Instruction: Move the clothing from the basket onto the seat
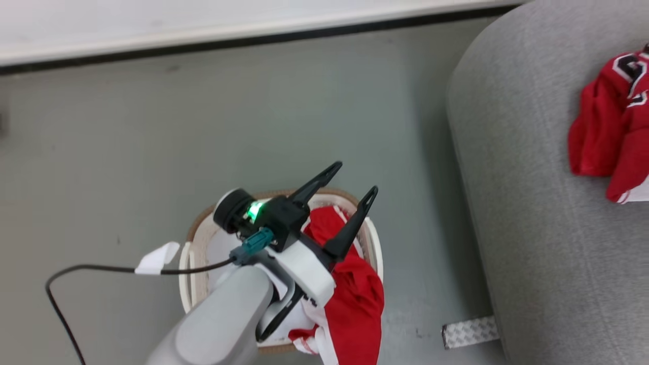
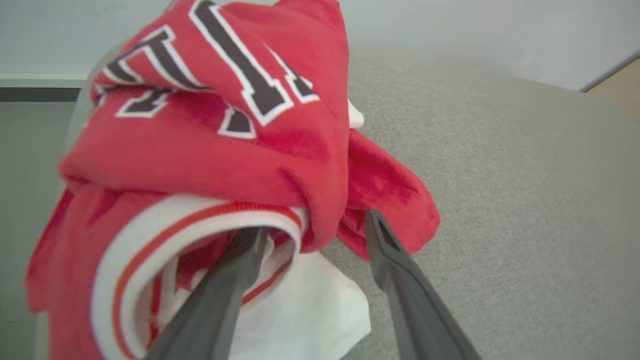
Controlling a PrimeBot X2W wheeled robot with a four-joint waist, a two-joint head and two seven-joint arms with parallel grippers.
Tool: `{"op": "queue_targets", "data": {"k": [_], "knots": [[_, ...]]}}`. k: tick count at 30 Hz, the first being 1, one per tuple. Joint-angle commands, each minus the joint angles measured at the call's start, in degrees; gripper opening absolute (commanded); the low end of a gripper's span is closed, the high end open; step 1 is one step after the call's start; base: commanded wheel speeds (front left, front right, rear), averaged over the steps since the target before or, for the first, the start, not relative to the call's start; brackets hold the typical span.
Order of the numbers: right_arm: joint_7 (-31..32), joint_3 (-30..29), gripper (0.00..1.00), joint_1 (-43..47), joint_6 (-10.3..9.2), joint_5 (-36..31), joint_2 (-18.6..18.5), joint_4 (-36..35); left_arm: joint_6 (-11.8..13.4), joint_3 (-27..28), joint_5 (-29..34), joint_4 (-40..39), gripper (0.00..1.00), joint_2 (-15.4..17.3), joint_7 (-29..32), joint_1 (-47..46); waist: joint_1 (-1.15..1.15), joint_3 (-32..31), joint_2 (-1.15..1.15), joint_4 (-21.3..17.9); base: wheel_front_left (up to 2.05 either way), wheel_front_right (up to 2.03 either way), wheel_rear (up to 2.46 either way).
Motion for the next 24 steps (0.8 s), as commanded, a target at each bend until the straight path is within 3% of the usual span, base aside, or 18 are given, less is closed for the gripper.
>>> {"op": "queue_targets", "data": {"k": [1,7,13,24], "knots": [[1.64,1.32,1.00,1.88,-0.12,2.03,-0.30,-1.21,0.09,0.35,-0.59,0.37,1.00,0.47,-0.07,1.32,-0.01,-2.85,0.00,-1.08,0.00,0.00,0.00],[5.32,7.97,1.00,6.64,-0.12,7.84,-4.21,-9.00,0.87,1.72,-1.95,0.60,1.00,1.64,-0.11,5.04,-0.01,-9.31,0.00,-1.86,0.00,0.00,0.00],[0.57,11.19,1.00,9.55,-0.12,12.36,-8.13,-16.99,2.63,5.27,-3.42,-0.79,1.00,2.40,-0.13,9.19,-0.01,-15.65,0.00,-1.10,0.00,0.00,0.00],[-9.16,11.60,1.00,16.18,-0.13,15.50,-6.76,-29.33,6.36,13.93,-6.00,-3.46,1.00,4.67,-0.13,18.19,-0.01,-25.53,0.00,0.94,0.00,0.00,0.00]]}}
